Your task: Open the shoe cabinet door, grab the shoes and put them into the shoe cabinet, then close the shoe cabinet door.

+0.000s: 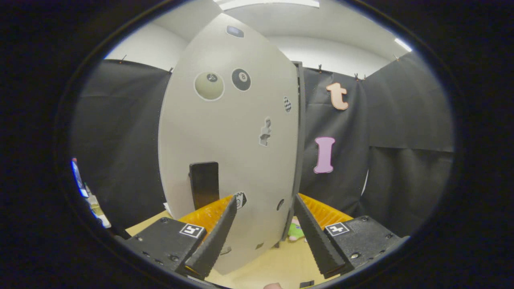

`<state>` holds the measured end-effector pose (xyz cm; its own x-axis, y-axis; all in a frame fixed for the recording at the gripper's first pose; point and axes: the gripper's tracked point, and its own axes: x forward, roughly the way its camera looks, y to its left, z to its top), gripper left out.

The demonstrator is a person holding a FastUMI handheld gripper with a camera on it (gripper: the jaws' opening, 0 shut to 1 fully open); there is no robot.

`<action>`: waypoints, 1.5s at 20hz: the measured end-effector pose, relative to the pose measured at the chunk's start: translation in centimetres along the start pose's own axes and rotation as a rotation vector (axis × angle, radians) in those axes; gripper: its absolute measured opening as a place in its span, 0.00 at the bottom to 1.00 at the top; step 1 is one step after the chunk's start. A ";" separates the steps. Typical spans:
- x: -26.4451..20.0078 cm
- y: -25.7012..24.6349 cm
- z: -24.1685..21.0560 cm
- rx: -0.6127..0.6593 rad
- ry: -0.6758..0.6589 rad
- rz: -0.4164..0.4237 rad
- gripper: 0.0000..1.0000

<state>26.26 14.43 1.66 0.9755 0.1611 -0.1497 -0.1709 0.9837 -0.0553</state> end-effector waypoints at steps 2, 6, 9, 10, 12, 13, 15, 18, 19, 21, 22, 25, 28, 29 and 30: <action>1.3 1.3 -0.7 0.030 0.016 0.037 0.96; 4.1 5.6 -0.7 0.044 0.015 0.092 0.98; 4.8 5.9 -2.0 0.068 0.031 0.061 0.98; 4.9 6.6 -2.4 0.076 0.038 0.069 0.98; 4.8 7.2 -2.6 0.086 0.046 0.072 0.98; 4.5 7.3 -2.6 0.086 0.043 0.066 0.98; 4.0 7.8 -2.7 0.076 0.039 0.069 0.98; 2.4 8.5 -3.2 0.062 0.026 0.072 0.98; 1.8 8.7 -3.4 0.064 0.021 0.069 0.98; 0.6 9.1 -4.1 0.077 0.031 0.064 0.98; -0.2 8.9 -4.4 0.089 0.036 0.062 0.98; -2.2 8.2 -4.0 0.133 -0.005 0.011 0.98; -3.8 8.0 -4.0 0.136 -0.025 -0.010 0.99; -4.4 8.2 -4.2 0.140 -0.025 -0.005 0.99; -4.9 8.4 -4.3 0.141 -0.022 0.002 0.99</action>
<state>19.44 21.52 -2.32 0.9783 0.1628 -0.1281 -0.1527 0.9846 0.0848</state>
